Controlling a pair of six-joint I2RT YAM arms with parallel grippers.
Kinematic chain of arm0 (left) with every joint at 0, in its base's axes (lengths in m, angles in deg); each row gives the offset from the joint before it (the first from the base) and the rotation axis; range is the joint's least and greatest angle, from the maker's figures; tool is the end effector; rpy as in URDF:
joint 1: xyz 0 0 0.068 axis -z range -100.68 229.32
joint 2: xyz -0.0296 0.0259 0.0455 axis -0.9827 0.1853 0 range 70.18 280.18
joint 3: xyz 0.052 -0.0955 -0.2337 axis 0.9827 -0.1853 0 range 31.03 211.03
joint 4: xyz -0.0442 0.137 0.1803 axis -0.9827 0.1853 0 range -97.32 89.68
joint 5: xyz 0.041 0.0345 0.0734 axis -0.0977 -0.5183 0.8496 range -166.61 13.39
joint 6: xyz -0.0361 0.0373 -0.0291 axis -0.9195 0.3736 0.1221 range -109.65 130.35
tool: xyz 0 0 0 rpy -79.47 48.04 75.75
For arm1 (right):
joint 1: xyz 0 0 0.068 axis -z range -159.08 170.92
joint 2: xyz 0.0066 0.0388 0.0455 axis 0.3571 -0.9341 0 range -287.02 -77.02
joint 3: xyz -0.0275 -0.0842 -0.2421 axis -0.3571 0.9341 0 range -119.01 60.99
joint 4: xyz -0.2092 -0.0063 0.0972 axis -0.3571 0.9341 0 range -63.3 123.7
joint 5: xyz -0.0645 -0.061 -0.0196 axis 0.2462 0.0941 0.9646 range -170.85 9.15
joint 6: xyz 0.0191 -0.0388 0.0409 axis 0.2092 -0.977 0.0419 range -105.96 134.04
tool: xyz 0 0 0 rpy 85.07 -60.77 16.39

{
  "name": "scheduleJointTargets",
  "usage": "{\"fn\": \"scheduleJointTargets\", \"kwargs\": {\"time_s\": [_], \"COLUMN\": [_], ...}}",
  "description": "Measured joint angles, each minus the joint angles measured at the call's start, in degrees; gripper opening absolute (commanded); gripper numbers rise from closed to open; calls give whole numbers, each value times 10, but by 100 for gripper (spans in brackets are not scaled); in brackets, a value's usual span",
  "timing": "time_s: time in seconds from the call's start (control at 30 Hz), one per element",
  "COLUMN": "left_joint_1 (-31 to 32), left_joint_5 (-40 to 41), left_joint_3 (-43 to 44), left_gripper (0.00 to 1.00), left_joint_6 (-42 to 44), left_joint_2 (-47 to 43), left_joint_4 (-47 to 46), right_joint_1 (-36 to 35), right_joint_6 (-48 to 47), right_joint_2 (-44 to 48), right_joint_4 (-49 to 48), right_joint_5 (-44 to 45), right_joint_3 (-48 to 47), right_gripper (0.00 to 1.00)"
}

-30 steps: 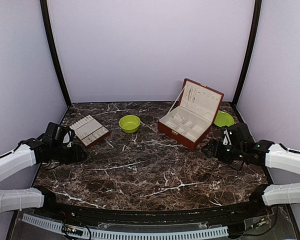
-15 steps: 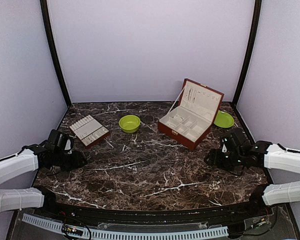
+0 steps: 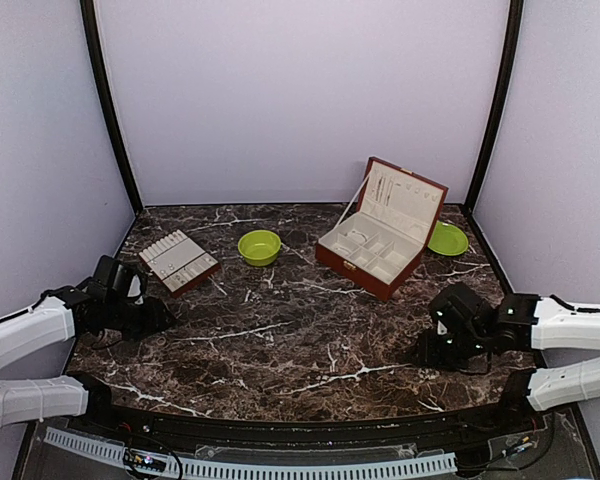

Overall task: Organize the mixed jewelry
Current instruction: Adjust the jewelry box at the center of the board.

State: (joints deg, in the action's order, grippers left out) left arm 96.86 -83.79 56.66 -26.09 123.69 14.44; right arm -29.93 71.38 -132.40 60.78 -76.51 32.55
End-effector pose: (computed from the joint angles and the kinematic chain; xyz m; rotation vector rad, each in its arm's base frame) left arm 0.1542 -0.0544 0.1778 -0.3552 2.4870 -0.5595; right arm 0.0985 0.1157 0.1726 0.1817 2.7335 0.5128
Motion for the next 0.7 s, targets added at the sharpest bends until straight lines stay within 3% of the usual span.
{"fn": "scheduleJointTargets", "kwargs": {"time_s": [0.7], "left_joint_1": [0], "left_joint_5": [-1], "left_joint_3": [36], "left_gripper": [48], "left_joint_6": [6], "left_joint_2": [-10], "left_joint_4": [37], "right_joint_1": [-102], "right_joint_6": [30], "right_joint_2": [-136], "right_joint_4": [31], "right_joint_5": [76], "right_joint_3": [-26], "right_gripper": [32]}}
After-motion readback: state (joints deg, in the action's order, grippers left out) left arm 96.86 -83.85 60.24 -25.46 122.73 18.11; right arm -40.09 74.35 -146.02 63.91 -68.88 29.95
